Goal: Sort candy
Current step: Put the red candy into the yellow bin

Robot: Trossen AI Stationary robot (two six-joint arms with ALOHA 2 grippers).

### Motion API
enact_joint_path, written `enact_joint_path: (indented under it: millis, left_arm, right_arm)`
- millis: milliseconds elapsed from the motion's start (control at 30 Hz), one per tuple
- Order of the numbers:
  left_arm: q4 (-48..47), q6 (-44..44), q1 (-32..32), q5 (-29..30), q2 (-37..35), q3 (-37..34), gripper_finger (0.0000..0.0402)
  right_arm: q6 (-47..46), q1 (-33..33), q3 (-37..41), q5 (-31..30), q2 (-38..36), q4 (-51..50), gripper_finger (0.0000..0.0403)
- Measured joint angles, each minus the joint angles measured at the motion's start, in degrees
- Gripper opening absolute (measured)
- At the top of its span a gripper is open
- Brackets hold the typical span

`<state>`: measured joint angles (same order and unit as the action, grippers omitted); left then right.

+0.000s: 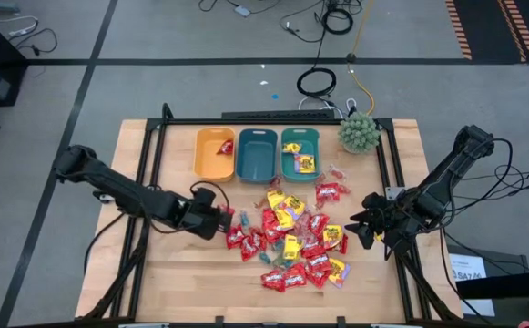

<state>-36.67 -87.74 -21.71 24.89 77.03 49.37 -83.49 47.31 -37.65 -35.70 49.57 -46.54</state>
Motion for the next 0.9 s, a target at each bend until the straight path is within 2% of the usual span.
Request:
enact_joint_path:
  millis: [133, 233, 433, 500, 700, 800, 900]
  left_arm:
    - [-6.86, 0.37, 2.58, 3.6, -4.01, 2.22, 0.0001]
    - [-10.71, 4.84, 6.69, 3.9, -7.74, 2.6, 0.0001]
    - [-12.73, 19.7, 20.74, 1.88, -14.56, 2.6, 0.0001]
    - [-12.14, 25.96, 27.08, -0.58, -15.91, 2.6, 0.0]
    - [-4.56, 46.1, 45.45, -12.82, -15.76, 2.62, 0.0]
    - [-1.02, 53.23, 51.63, -18.62, -14.56, 2.62, 0.0011]
    - [0.03, 56.82, 56.1, -23.46, -13.18, 2.62, 0.004]
  right_arm:
    - [0.2, 0.0, 0.0, -0.02, 0.01, -0.02, 0.0194]
    - [0.21, 0.0, 0.0, -0.26, 0.02, -0.02, 0.0194]
    - [0.21, 0.0, 0.0, -0.39, 0.0, -0.02, 0.0194]
    - [0.03, -0.01, 0.0, -0.41, 0.02, -0.02, 0.0194]
    - [-1.14, -0.4, 0.0, -0.57, 0.02, -0.04, 0.0194]
    - [-1.64, -1.16, 0.0, -0.59, 0.02, -0.02, 0.0194]
    - [-3.61, -2.1, 0.0, -0.59, 0.02, -0.04, 0.0194]
